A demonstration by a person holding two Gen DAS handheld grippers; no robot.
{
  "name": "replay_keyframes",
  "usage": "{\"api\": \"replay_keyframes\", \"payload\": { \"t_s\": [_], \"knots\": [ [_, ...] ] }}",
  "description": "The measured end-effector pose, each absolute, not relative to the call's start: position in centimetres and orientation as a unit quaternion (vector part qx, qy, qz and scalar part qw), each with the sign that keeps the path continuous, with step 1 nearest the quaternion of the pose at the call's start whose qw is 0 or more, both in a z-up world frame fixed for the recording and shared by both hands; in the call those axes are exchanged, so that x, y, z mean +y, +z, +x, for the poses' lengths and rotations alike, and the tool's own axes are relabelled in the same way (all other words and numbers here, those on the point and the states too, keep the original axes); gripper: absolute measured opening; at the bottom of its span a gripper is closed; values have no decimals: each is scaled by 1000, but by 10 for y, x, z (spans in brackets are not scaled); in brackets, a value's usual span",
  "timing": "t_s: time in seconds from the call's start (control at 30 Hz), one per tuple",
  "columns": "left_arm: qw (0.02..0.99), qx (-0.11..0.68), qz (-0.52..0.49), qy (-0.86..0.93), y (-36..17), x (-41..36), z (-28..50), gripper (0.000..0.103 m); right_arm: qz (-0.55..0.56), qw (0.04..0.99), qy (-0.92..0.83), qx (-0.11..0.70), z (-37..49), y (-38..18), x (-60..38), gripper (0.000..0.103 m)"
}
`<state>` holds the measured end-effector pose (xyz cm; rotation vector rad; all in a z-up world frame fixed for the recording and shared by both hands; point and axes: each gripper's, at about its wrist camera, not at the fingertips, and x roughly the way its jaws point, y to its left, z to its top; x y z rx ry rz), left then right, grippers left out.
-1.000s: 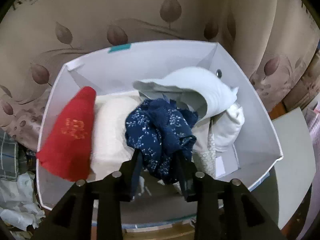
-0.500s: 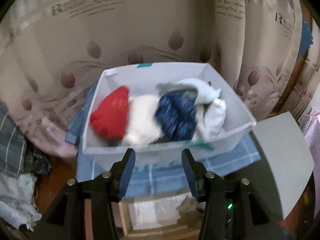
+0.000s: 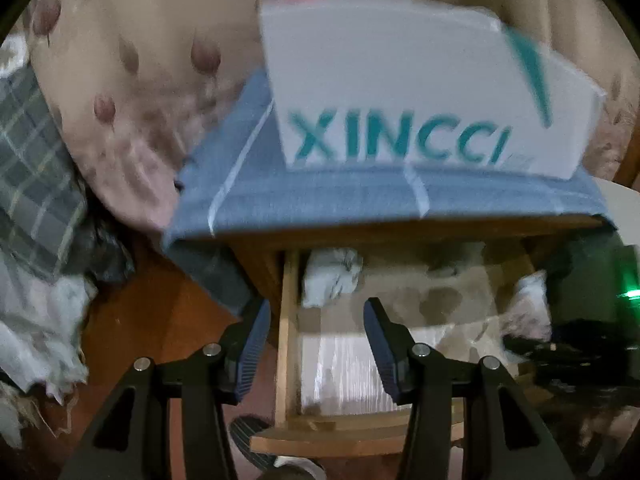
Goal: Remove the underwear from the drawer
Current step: 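Move the left tool back to the drawer while the right tool carries the mesh bag toward the box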
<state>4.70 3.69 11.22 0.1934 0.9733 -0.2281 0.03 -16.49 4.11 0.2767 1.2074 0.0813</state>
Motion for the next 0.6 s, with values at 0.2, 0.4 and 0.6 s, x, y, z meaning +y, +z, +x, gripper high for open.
{"api": "replay_keyframes", "payload": {
  "t_s": [0.2, 0.4, 0.6],
  "knots": [
    [857, 504, 53, -95, 74, 57, 55, 50, 120, 827, 23, 549, -1, 51, -166, 32],
    [859, 501, 34, -103, 75, 65, 56, 50, 144, 829, 21, 540, -5, 63, -167, 32],
    [855, 505, 43, -106, 74, 58, 57, 50, 149, 833, 15, 532, -10, 89, -161, 32]
  ]
}}
